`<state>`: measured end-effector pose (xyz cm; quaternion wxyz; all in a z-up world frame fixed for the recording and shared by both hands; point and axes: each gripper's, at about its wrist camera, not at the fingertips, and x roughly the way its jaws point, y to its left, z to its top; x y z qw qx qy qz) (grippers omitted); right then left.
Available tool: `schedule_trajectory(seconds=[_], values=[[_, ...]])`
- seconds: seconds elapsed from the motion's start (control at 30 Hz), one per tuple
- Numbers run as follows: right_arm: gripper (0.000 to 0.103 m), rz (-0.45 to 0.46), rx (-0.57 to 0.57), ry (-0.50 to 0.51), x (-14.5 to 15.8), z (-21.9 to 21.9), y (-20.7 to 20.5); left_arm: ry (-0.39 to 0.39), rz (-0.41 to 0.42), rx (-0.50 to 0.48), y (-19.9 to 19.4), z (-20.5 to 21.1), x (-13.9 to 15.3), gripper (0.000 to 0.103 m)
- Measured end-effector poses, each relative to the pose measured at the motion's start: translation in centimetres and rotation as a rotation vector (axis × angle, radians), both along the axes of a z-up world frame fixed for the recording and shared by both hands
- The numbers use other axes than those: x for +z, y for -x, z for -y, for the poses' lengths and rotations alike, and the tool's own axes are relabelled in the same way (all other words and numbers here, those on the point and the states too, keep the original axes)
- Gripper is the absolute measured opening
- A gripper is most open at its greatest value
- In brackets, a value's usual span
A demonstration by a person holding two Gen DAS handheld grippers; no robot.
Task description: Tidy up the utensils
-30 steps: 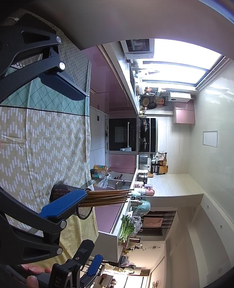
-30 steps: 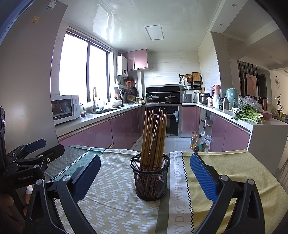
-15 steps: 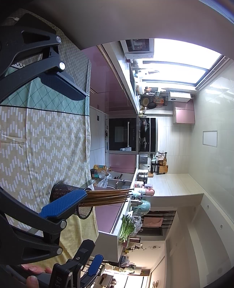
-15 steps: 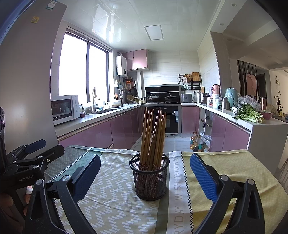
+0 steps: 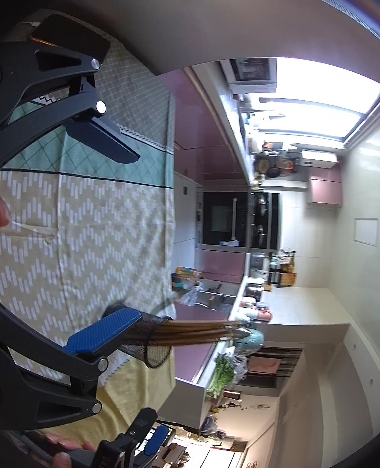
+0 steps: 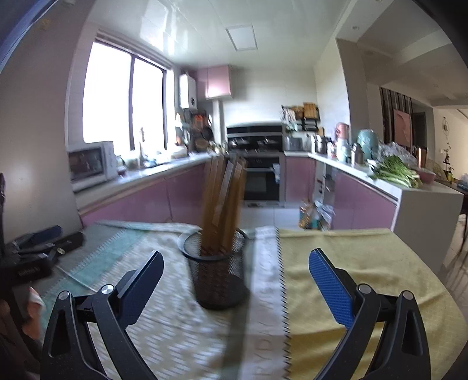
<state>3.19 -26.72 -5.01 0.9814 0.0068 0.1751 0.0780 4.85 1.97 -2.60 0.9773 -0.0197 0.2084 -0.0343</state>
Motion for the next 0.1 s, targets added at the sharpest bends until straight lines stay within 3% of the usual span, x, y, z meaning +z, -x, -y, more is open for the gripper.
schedule_trajectory(seconds=[0.1], values=[[0.096,-0.112,-0.064,0.057,-1.6,2.2,-2.3,-0.005,-0.080,0.008,-1.6,-1.2,-1.4,0.098]])
